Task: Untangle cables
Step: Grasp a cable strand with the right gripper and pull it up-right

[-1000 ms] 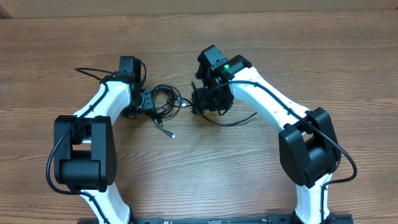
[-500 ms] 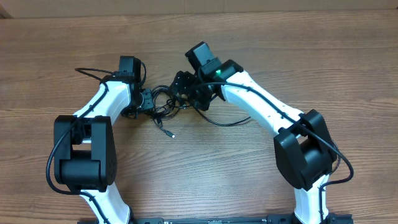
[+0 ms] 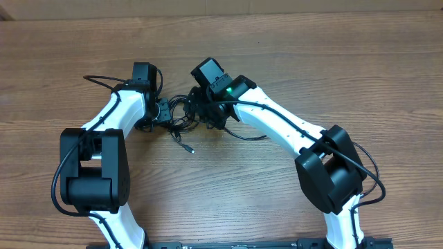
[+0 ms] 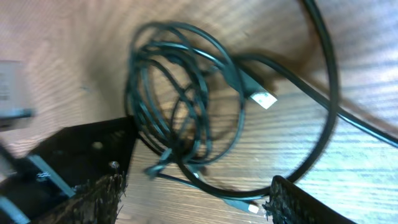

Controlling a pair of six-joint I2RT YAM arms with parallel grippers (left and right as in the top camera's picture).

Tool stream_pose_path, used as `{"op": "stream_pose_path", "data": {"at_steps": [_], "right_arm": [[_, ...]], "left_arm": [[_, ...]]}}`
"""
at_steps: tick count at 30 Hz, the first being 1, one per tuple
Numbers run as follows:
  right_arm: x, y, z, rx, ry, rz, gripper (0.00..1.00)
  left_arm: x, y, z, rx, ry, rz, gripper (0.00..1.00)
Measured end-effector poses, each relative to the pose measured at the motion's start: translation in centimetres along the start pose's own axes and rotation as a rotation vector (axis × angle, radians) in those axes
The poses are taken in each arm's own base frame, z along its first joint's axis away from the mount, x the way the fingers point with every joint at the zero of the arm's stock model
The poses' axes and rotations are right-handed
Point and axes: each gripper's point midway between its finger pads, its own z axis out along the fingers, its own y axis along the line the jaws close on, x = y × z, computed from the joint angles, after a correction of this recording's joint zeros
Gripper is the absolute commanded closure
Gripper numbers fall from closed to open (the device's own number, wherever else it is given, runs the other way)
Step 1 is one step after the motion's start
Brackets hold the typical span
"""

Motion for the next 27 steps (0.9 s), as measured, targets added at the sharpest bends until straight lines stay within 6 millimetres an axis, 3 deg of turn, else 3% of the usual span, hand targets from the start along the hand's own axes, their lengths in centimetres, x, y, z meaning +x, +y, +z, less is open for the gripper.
{"op": "stream_pose_path", "data": {"at_steps": [12,20,21,23,24,27], "right_arm": [[2.2,-1.2,0.5,0.056,0.079,0.071,0.24],[0.7,-1.0,0.7,0.057,-0.008,0.06,0.25],[0.5,-1.0,0.8,0.058,-0.015,0.06,0.36],[0.4,-1.3,1.1,0.068,-0.024,0.06,0.9],[0.3,-1.4,1.4,0.073,-0.024,0.057,0.96],[0.2,-1.9,2.0,0.089,-0.025,0.008,0.96]], "left_arm": [[0.0,0.0,0.0,0.0,0.0,0.0,0.89],[-0.2,-0.3,0.0,0.014,-0.007,0.0,0.89],[-0.2,-0.3,0.0,0.015,-0.008,0.0,0.89],[-0.3,-0.4,0.0,0.023,-0.01,0.0,0.89],[-0.3,-0.5,0.1,0.027,-0.011,0.0,0.88],[-0.4,-0.6,0.1,0.035,-0.013,0.0,0.89]]}}
